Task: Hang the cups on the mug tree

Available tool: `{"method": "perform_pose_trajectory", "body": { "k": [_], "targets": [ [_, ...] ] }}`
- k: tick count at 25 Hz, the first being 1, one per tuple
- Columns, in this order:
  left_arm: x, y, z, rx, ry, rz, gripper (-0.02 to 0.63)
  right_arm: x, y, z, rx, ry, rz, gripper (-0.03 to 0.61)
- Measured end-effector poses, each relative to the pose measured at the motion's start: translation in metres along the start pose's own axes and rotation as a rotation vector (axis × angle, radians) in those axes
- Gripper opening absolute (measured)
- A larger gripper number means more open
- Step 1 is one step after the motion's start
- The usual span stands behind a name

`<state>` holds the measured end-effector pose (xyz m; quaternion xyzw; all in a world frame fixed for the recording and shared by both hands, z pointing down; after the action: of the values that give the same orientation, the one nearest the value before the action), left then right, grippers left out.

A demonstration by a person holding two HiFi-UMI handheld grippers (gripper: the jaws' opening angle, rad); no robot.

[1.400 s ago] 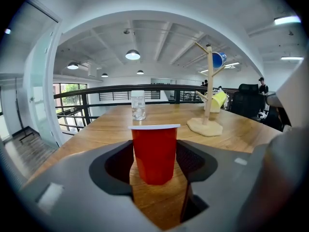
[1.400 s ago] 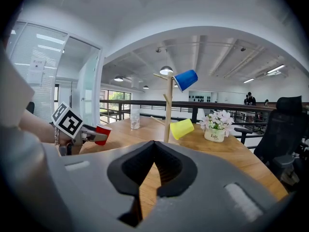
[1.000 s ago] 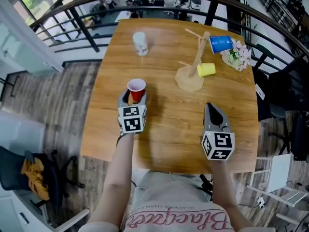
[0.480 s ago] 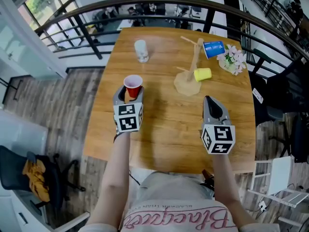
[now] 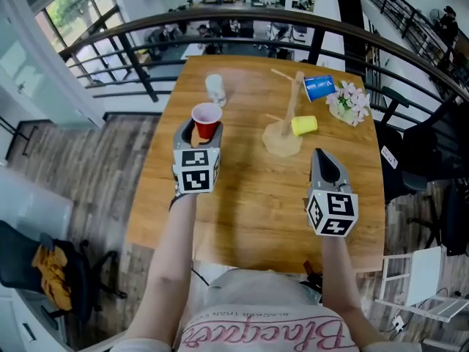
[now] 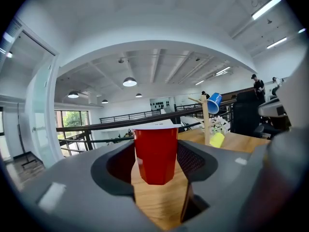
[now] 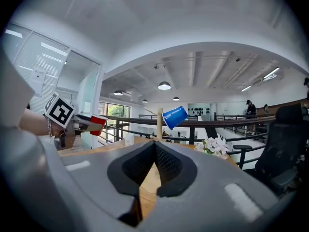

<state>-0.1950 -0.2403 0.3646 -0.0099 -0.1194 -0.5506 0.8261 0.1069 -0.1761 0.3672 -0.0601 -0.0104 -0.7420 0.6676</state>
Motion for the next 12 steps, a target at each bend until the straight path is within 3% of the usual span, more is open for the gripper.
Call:
{"method": "perform_pose_trajectory", "body": {
  "k": [12],
  "targets": [
    [0.031,0.008,-0.044,0.172,-0.012,0.029,0.282,0.01,0.018,0.0,0.027,-0.008,0.015,0.002]
  ]
}}
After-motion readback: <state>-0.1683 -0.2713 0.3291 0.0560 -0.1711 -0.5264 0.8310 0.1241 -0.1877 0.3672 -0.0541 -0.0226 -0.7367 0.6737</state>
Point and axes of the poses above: the fingertips, and each gripper's own axes: x forward along the fingers, y to its right, z out of its underside, the point moved 6 cm from there along -x, backward along the fingers, and after that the axes turned 13 degrees about z, right-handed, at the moved point
